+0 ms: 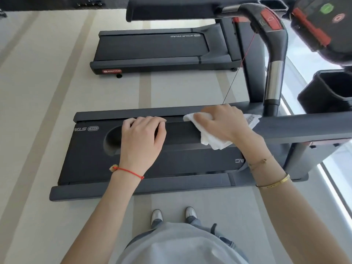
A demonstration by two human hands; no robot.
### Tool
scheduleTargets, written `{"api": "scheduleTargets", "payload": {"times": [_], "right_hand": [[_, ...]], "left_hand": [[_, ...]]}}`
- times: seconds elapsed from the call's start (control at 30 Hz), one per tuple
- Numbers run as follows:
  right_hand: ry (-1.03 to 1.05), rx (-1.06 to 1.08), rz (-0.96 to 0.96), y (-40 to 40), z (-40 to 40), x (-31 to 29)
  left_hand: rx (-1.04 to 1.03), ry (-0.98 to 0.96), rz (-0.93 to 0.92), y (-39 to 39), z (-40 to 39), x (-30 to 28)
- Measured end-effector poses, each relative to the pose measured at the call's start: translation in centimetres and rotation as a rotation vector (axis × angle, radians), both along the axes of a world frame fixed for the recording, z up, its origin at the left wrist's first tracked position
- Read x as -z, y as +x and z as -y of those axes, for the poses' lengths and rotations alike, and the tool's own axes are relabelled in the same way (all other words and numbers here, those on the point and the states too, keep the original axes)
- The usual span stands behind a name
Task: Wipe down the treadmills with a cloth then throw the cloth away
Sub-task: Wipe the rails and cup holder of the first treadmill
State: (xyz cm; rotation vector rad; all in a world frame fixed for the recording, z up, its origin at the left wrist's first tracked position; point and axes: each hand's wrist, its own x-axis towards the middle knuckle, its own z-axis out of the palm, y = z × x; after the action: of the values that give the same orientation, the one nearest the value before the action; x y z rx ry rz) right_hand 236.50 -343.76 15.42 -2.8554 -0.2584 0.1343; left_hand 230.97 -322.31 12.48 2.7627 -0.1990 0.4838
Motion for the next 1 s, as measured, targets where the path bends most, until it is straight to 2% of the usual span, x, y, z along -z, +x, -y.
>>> {"api": "scheduleTargets", "payload": {"times": [0.1,0.17,0.2,0.33,0.4,0.6,0.73,0.83,1.0], "right_hand": [[0.017,-0.162,-0.270,1.9,-1.2,-1.2],[0.067,-0.199,-0.292,2.0,-0.8,-1.2],[0.079,-0.212,-0.242,1.5,-0.2,-0.8],[0.195,-0.341,0.191,-1.6,2.7,1.2],[0.198,-0.361,0.286,-1.8,3.2,1.6],[0.090,-0.345,0.292,-1.0,-0.7,1.7],[0.099,-0.409,0.446,-2.6,2.2,2.7],[0.073,-0.402,0.457,-3.0,2.9,3.0],[0.058,-0.410,0.422,-2.5,-3.2,2.2]], "left_hand": [[-0.020,0.019,0.024,0.1,0.3,0.1],[-0.028,0.034,0.032,0.1,0.4,0.2],[-0.032,0.039,0.038,0.1,0.4,0.3],[-0.045,0.043,0.052,0.2,0.5,0.4],[-0.052,0.047,0.057,0.2,0.5,0.5],[-0.070,0.067,0.038,0.2,0.6,0.5],[-0.033,0.025,0.029,0.1,0.2,0.4],[-0.061,-0.019,0.049,-0.2,-0.9,0.6],[-0.148,-0.083,0.064,-1.3,-3.5,1.2]]}}
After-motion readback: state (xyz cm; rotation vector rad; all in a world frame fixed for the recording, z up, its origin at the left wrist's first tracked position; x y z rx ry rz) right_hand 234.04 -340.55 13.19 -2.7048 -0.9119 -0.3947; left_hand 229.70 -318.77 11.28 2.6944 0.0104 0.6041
